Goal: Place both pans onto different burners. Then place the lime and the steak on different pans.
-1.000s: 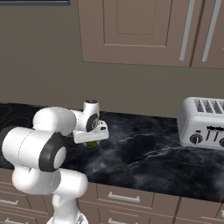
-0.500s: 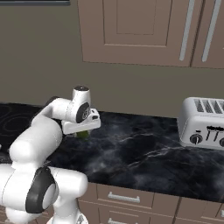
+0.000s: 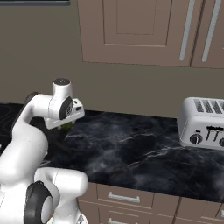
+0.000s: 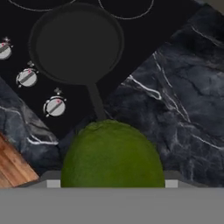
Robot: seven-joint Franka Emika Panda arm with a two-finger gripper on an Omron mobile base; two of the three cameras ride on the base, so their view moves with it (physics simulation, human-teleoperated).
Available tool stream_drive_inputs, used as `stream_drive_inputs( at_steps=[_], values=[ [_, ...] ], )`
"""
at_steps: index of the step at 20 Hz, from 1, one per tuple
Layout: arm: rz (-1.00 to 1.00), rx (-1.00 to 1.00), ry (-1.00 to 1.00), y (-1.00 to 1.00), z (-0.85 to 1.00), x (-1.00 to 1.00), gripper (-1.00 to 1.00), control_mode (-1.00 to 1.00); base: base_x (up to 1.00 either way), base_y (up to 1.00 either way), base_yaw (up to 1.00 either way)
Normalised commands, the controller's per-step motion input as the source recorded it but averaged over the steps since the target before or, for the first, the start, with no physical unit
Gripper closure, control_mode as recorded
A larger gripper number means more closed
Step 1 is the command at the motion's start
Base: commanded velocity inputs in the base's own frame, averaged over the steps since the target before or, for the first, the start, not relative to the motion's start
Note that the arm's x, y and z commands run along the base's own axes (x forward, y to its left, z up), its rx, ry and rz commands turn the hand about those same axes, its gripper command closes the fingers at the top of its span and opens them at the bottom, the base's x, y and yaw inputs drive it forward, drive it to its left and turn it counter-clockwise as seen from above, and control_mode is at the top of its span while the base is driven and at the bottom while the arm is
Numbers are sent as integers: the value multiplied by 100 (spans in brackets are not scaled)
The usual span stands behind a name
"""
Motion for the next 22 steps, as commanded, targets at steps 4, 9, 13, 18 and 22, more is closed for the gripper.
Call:
stream_drive_inputs(
  at_steps=[4,9,13,18,22],
  values=[
    [12,0,-11,64,16,0,100,-100,0,0,0],
    [13,2,-5,64,2,0,100,-100,0,0,0],
    [11,3,0,67,0,9,100,-100,0,0,0],
    [4,0,-4,54,-8,26,100,-100,0,0,0],
    [1,-1,-1,39,-22,34,100,-100,0,0,0]
  ],
)
